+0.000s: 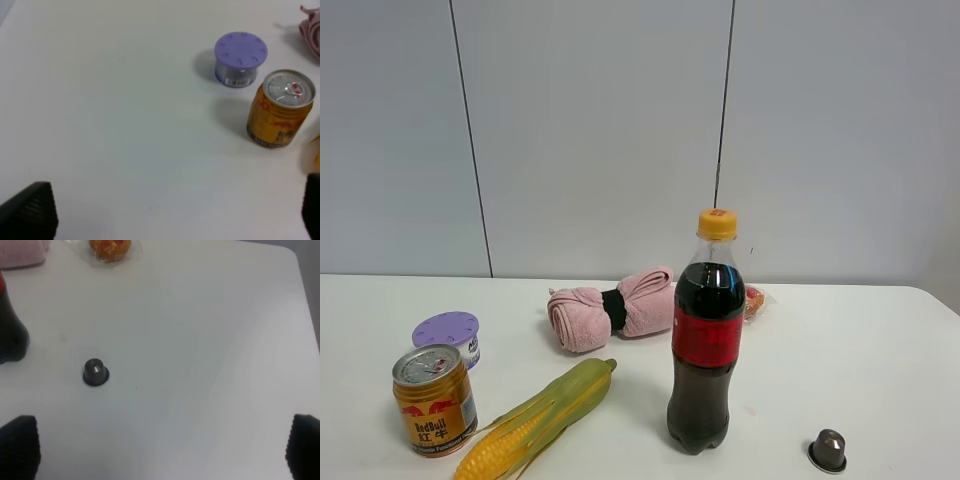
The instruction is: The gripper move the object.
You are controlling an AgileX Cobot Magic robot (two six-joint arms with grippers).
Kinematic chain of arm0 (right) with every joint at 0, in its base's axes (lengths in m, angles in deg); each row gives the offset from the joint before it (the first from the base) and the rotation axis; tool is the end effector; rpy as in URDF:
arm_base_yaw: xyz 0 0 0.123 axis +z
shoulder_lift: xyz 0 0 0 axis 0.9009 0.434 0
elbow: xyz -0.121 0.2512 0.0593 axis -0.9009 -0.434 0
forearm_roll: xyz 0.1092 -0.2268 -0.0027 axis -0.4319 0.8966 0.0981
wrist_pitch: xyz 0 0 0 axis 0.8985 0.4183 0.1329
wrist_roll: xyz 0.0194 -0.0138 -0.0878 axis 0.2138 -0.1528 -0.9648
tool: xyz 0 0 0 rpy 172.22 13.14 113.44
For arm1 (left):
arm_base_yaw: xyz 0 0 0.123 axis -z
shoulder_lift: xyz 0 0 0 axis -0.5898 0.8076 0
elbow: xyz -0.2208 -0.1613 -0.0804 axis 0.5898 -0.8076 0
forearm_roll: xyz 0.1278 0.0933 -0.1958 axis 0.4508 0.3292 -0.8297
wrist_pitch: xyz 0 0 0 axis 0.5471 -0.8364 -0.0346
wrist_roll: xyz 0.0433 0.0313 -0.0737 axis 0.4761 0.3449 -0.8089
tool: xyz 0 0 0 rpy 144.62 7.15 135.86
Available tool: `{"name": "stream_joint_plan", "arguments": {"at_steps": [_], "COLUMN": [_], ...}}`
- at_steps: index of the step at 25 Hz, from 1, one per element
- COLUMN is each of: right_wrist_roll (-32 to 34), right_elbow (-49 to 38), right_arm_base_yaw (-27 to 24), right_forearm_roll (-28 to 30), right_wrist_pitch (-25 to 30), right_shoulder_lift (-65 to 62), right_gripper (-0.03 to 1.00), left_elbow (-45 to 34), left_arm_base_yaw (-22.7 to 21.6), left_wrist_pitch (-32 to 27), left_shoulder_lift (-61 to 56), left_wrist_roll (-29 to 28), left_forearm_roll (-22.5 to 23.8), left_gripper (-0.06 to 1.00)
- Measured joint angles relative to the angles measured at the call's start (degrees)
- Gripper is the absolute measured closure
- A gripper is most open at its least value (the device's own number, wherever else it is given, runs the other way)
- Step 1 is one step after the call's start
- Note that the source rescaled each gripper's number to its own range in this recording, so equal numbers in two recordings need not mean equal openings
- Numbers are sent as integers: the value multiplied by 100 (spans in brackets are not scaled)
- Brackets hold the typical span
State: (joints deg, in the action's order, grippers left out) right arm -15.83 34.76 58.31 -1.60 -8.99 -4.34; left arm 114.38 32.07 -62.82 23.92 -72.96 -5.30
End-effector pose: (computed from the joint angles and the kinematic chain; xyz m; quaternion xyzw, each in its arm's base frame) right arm -0.0049 0.0135 0.2749 -0.0795 0.8535 -0.0181 0.5147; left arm -0.0063 -0.0030 0.2797 -0.0188 0.8493 0.0101 0.5274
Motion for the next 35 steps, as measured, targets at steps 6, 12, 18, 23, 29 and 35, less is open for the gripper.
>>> {"name": "stream_joint_plan", "arguments": {"at_steps": [6, 12, 18, 23, 29, 35], "right_wrist_roll": [0, 334, 1216, 1609, 1700, 1705], "right_elbow": [0, 0, -7, -35, -35, -35], "right_arm_base_yaw": [0, 0, 0, 0, 0, 0], "right_forearm_roll": [0, 0, 493, 927, 988, 988], "right_wrist_pitch": [0, -34, -74, -129, -131, -131], "right_shoulder_lift": [0, 0, 0, 0, 0, 0], "right_gripper": [-3, -3, -3, -3, -3, -3], "left_elbow": [0, 0, 0, 0, 0, 0], "left_arm_base_yaw": [0, 0, 0, 0, 0, 0], "left_wrist_pitch": [0, 0, 0, 0, 0, 0], "left_shoulder_lift": [0, 0, 0, 0, 0, 0], "left_wrist_roll": [0, 0, 0, 0, 0, 0], "left_forearm_roll": [0, 0, 0, 0, 0, 0], "left_gripper": [-6, -6, -6, -6, -6, -6]}}
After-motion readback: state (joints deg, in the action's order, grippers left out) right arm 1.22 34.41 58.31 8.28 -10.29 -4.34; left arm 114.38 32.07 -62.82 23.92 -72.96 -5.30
